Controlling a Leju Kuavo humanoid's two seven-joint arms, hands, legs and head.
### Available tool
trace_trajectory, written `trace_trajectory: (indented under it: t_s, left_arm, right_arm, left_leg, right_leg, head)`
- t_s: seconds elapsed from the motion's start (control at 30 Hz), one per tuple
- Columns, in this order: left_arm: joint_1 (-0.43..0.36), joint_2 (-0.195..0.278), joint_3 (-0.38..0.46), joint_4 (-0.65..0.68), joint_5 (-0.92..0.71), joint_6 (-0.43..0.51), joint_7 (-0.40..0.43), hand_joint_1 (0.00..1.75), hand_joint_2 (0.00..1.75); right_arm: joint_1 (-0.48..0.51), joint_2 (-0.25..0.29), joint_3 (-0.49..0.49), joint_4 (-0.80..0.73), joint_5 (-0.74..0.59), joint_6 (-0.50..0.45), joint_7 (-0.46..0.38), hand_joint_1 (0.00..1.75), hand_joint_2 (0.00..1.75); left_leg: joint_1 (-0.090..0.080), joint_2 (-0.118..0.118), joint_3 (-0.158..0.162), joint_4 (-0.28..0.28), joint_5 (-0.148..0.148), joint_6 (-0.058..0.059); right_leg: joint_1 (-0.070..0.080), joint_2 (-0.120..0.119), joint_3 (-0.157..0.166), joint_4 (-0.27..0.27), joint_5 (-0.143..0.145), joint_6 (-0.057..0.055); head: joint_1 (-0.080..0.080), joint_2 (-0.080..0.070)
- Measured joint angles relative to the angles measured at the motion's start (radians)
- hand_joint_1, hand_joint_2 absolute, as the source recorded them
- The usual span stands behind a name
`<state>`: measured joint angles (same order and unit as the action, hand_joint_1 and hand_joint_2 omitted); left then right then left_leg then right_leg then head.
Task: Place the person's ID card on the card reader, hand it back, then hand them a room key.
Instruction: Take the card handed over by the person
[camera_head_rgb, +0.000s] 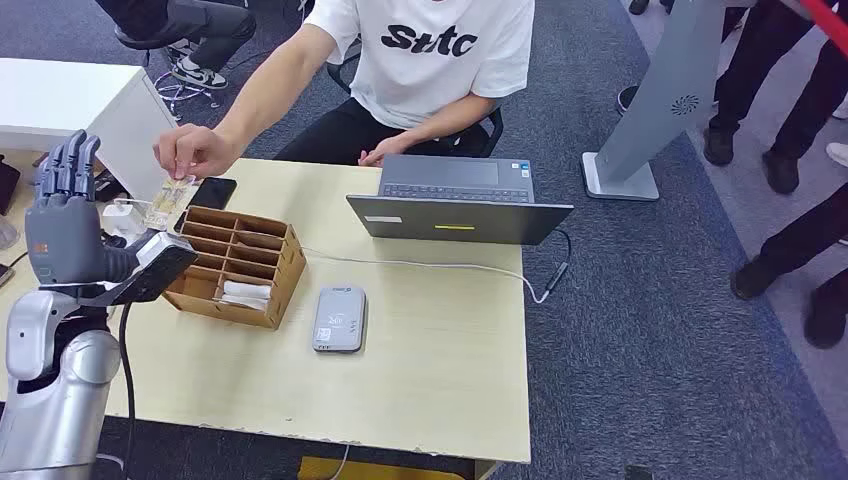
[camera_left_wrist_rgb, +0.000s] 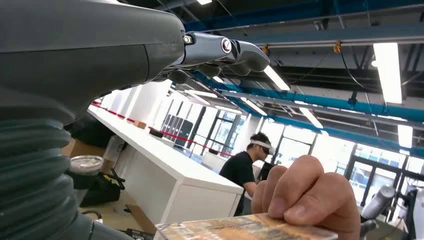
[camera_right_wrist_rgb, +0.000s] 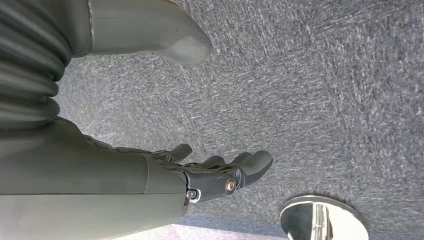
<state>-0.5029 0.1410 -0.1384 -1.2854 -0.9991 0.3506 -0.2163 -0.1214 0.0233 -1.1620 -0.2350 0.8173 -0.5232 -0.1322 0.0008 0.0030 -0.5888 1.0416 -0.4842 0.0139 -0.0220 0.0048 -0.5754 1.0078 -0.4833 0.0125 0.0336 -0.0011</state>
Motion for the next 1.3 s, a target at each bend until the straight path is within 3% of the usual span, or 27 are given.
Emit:
trace_trajectory:
  t_s: [0.37, 0.5, 1.3]
  left_arm:
    - [-0.033, -0.004, -0.042, 0.051, 0.001, -0.032, 0.002, 0.04, 1.75]
    - [-0.036, -0.004, -0.053, 0.061, 0.007, -0.04, 0.008, 1.75, 1.75]
    - [-0.046, -0.004, -0.07, 0.088, 0.009, -0.049, 0.016, 1.75, 1.75]
  right_arm:
    - [0.0, 0.0, 0.003, 0.0, 0.002, 0.002, -0.002, 0.0, 1.75]
    - [0.001, 0.0, 0.003, 0.0, 0.003, 0.002, -0.003, 0.0, 1.75]
    - [0.001, -0.003, 0.005, 0.001, 0.006, 0.002, -0.007, 0.0, 1.75]
  left_leg:
    - [0.0, 0.0, 0.0, 0.0, 0.0, 0.0]
    - [0.0, 0.0, 0.0, 0.0, 0.0, 0.0]
    - [0.0, 0.0, 0.0, 0.0, 0.0, 0.0]
  right_leg:
    - [0.0, 0.001, 0.0, 0.0, 0.0, 0.0]
    - [0.0, 0.001, 0.0, 0.0, 0.0, 0.0]
    - [0.0, 0.001, 0.0, 0.0, 0.0, 0.0]
  head:
    - [0.0, 0.0]
    - [0.0, 0.0]
    - [0.0, 0.0]
